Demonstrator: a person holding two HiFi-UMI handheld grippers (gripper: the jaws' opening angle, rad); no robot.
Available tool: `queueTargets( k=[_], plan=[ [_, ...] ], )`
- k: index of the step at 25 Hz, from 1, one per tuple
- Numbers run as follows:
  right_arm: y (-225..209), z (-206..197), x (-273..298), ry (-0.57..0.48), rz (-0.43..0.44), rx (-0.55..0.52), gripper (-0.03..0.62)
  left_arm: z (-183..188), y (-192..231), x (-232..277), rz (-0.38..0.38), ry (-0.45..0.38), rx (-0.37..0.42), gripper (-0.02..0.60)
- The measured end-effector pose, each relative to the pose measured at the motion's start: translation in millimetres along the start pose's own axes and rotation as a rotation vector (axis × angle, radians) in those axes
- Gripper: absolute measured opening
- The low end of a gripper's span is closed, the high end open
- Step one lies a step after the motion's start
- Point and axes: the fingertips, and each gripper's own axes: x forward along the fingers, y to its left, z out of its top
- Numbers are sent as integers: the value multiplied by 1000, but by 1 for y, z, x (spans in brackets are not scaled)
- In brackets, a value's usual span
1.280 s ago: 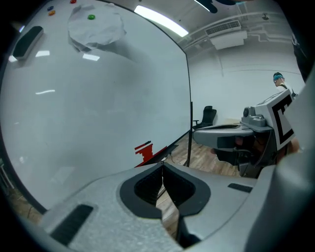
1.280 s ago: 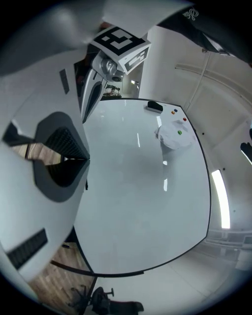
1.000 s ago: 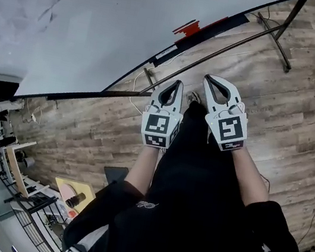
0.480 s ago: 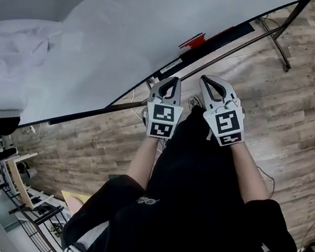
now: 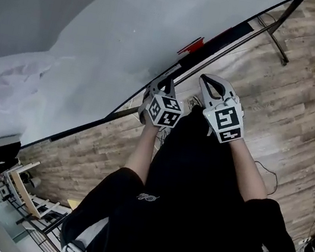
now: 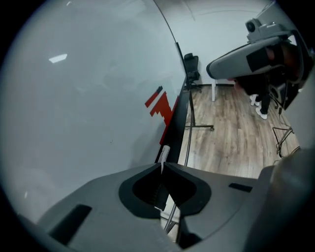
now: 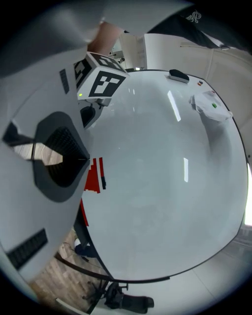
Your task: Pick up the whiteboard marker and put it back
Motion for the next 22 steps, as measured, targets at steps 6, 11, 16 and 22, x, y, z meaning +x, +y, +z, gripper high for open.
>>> queueTargets(
  k=[6,11,16,22],
  plan=[
    [-10,-10,-1,16,-29,30,3,-12,2,21,9,85,101,9],
    [-14,-16,-2,33,-46,47,3,-15,5,33,20,122,142,16],
    [-23,-19,-6,40,-63,52,3,-18,3,41,25,171,173,95],
    [-30,-16,-8,41,-73,50,3,-17,6,45,40,188,220,94]
  ],
)
